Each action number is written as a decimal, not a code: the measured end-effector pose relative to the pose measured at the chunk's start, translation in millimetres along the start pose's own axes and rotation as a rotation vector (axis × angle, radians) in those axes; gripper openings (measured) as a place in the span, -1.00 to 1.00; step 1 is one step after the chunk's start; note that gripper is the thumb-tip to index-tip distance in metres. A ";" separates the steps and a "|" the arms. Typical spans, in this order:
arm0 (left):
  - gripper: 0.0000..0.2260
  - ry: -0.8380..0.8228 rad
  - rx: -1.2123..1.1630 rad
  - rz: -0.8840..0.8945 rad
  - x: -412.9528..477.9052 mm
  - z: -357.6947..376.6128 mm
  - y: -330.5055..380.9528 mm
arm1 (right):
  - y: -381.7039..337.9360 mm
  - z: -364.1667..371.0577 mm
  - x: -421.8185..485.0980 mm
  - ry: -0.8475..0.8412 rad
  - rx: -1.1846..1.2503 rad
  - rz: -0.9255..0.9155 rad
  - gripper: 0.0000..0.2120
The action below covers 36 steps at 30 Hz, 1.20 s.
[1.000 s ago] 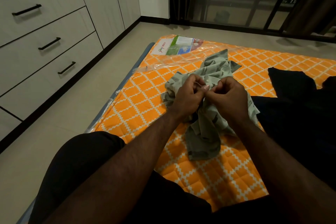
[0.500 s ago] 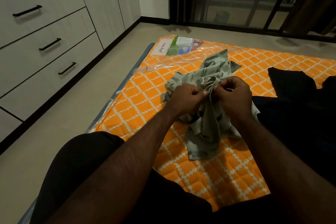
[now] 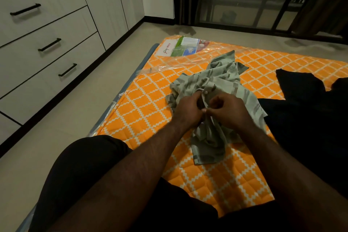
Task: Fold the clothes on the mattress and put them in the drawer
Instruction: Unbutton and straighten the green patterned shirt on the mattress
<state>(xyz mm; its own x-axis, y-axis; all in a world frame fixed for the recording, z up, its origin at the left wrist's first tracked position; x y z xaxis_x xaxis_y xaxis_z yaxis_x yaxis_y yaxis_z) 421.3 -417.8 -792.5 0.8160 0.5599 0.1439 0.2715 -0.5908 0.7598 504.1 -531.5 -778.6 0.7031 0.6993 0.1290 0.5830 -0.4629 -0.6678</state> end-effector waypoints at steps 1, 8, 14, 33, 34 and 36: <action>-0.66 0.018 0.000 0.004 0.0 -1.5 -0.7 | 1.9 3.4 -1.2 -0.025 -0.049 0.014 -0.76; -0.55 0.150 0.065 -0.007 0.9 -13.7 2.1 | 5.0 17.5 -2.2 -0.128 -0.219 -0.006 -0.83; -0.52 0.197 -0.015 0.020 0.9 -20.5 7.5 | 11.0 22.0 -1.0 -0.166 -0.257 0.032 -0.83; -0.78 0.030 -0.470 -0.088 19.1 -32.5 12.8 | -37.9 -8.6 -6.8 0.060 0.280 -0.154 -0.94; -0.76 0.011 -0.490 -0.099 18.2 -29.9 11.8 | -34.8 -8.2 -6.2 0.069 0.260 -0.148 -0.94; -0.74 -0.024 -0.538 -0.108 17.1 -27.1 10.6 | -26.9 -7.9 -4.5 0.081 0.236 -0.114 -0.93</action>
<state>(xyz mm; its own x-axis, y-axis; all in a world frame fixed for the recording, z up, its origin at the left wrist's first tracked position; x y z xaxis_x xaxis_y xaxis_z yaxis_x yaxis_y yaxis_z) 424.3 -398.7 -764.8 0.8108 0.5842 0.0374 0.0601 -0.1466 0.9874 488.4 -526.5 -755.5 0.6743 0.6895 0.2644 0.5554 -0.2375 -0.7970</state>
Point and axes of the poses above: each hand's wrist, its own x-axis towards the middle knuckle, its own z-axis out of the palm, y = z × x, the point moved 10 cm from there along x, towards the middle knuckle, and after that the axes turned 4 degrees about -z, right-handed, at the moved point
